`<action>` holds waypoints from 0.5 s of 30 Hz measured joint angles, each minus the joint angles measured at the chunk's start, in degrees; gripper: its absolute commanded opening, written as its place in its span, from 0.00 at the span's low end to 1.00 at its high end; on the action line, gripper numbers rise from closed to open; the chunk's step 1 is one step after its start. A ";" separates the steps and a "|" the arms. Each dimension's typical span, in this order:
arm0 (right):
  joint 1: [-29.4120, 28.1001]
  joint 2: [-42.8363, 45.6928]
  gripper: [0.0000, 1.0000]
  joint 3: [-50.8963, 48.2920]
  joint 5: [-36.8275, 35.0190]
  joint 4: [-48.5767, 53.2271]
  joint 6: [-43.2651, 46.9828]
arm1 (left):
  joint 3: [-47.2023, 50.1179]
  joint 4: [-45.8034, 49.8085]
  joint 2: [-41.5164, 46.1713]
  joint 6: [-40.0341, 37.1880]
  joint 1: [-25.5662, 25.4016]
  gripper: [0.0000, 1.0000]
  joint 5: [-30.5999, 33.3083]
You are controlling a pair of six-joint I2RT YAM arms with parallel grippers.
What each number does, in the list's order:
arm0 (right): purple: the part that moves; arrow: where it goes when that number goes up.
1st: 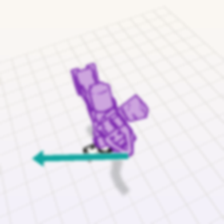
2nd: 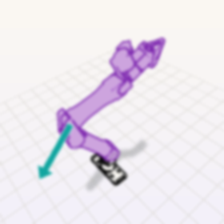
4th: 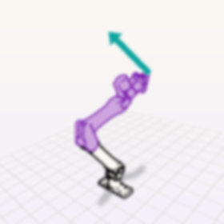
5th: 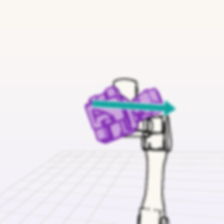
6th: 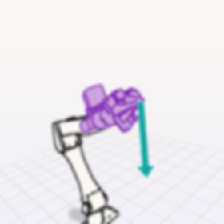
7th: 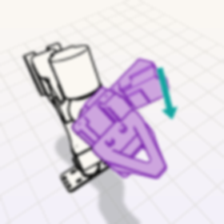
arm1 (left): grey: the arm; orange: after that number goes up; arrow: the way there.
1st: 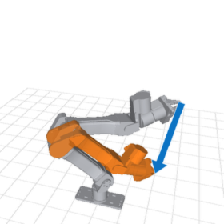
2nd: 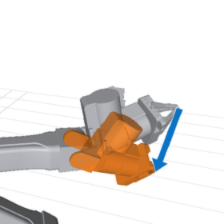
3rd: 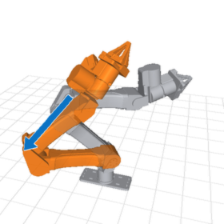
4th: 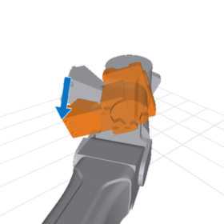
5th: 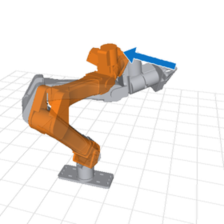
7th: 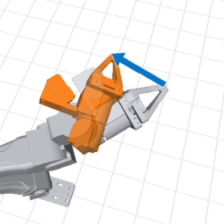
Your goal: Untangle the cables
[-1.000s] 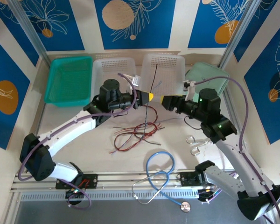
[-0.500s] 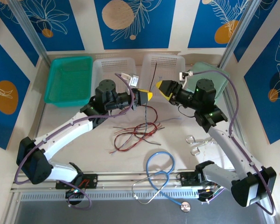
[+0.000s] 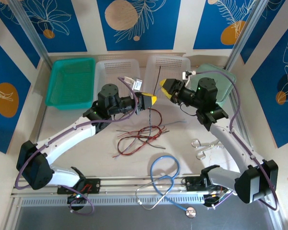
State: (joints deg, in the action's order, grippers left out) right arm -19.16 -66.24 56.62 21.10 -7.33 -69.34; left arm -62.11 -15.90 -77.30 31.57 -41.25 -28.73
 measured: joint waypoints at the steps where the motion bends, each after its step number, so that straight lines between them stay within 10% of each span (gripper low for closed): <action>1: 0.00 -0.17 0.00 0.00 0.04 -0.35 -0.15 | 0.15 -0.02 0.00 0.00 0.00 0.00 0.00; 5: 0.00 -0.11 0.00 0.00 0.13 -2.29 -0.31 | 0.63 0.00 0.00 0.00 0.00 0.07 0.02; 7: 0.00 0.26 0.00 -0.07 0.07 -2.56 -0.33 | 0.70 0.00 0.00 0.00 0.00 0.43 0.07; 10: 0.00 1.18 0.00 -0.07 -0.37 -2.54 0.09 | 0.70 0.09 0.00 0.02 0.00 0.72 0.33; 15: 0.00 2.45 0.00 -0.07 -1.11 -2.49 0.70 | 1.11 -0.44 0.63 0.26 0.00 0.79 1.38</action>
State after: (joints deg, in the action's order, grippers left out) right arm -19.16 -63.79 56.55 19.99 -9.82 -68.64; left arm -60.99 -16.34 -76.66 31.83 -41.25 -27.35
